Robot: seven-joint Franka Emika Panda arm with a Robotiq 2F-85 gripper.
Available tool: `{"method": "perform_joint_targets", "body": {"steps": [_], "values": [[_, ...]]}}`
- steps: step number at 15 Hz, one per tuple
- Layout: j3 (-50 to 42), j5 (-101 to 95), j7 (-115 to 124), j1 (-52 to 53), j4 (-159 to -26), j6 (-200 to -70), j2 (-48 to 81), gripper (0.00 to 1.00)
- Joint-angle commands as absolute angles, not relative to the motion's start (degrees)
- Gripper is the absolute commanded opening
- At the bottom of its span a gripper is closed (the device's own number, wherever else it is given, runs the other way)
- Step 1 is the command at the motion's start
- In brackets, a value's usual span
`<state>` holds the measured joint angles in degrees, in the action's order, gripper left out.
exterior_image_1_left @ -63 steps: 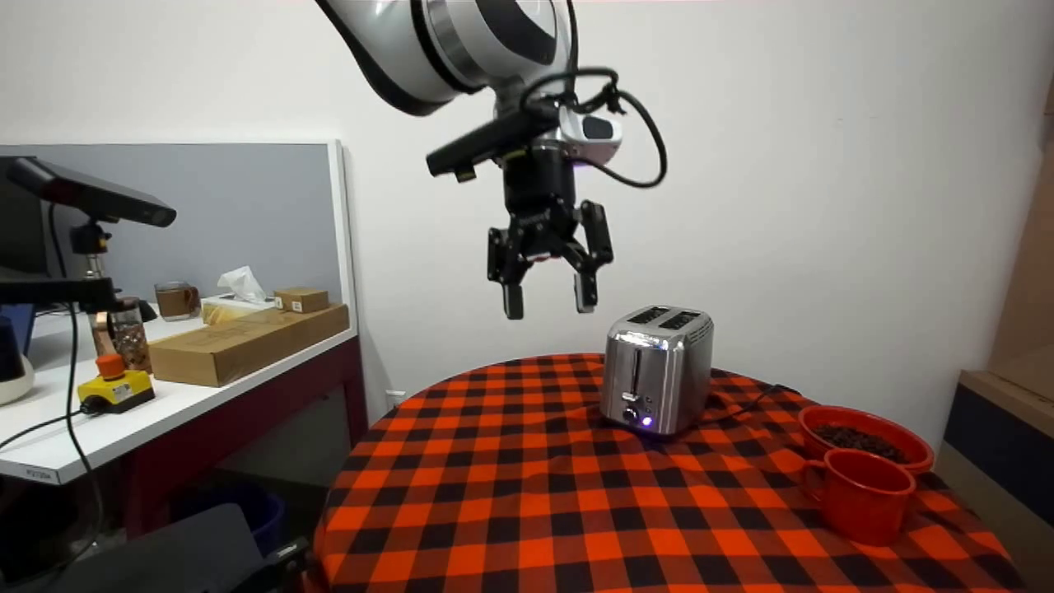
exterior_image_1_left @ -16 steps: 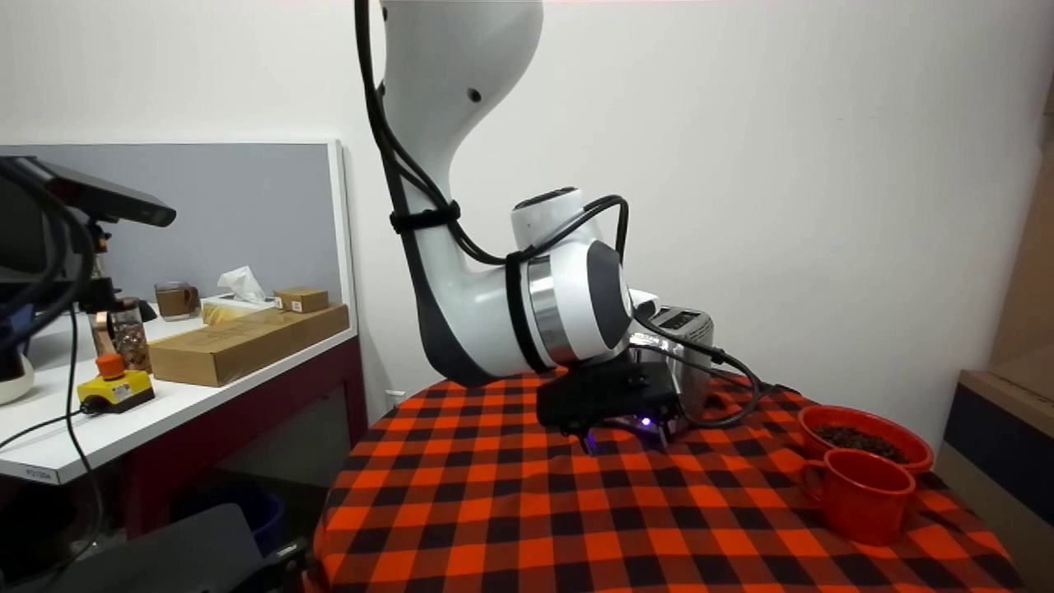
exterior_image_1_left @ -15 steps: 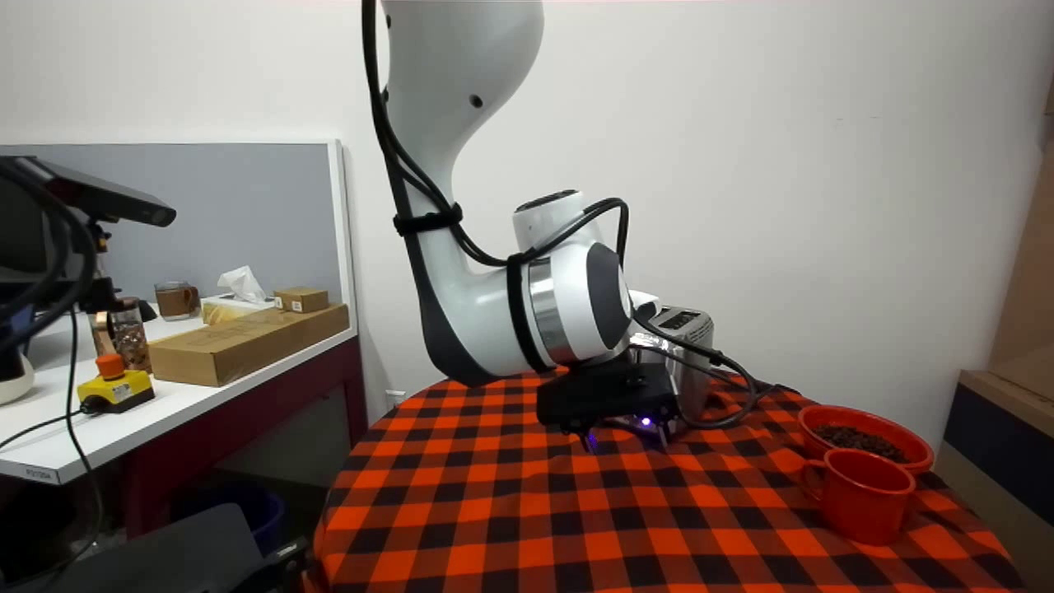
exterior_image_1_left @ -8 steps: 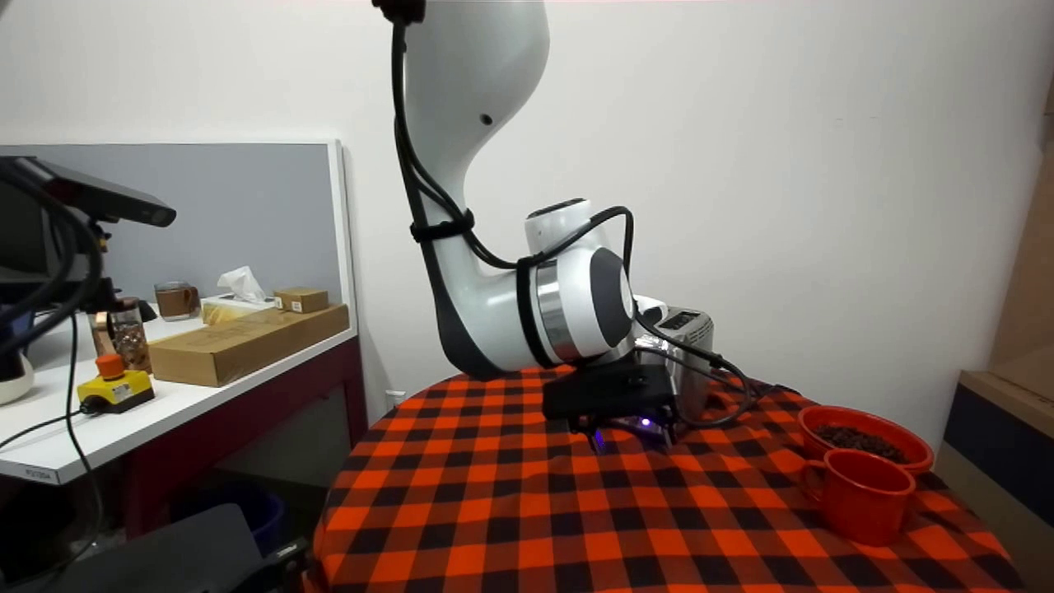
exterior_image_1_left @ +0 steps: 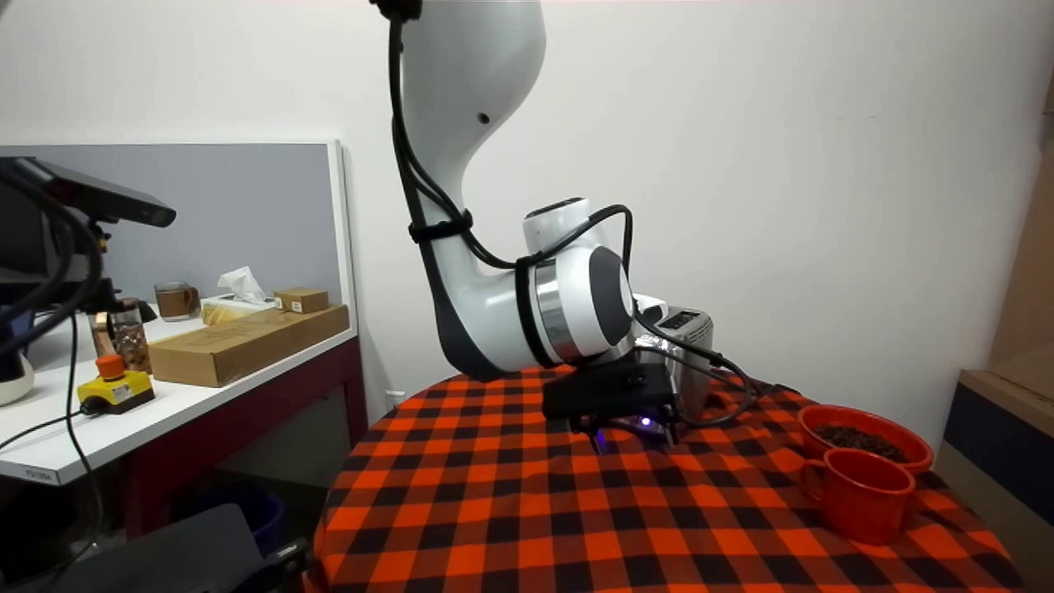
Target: Push the lever on the toaster up
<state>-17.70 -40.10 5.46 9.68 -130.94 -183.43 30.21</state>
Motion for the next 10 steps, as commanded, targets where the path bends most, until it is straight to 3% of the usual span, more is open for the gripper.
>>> {"method": "perform_joint_targets", "body": {"steps": [1, 4, 10], "values": [[-28.28, -39.16, 12.4, 21.67, -130.73, -187.42, 33.76, 1.0], [-33.86, -35.89, 18.19, 29.26, -130.61, -189.35, 37.65, 1.0], [-35.65, -32.51, 22.63, 32.14, -130.68, -196.1, 43.97, 1.0]]}}
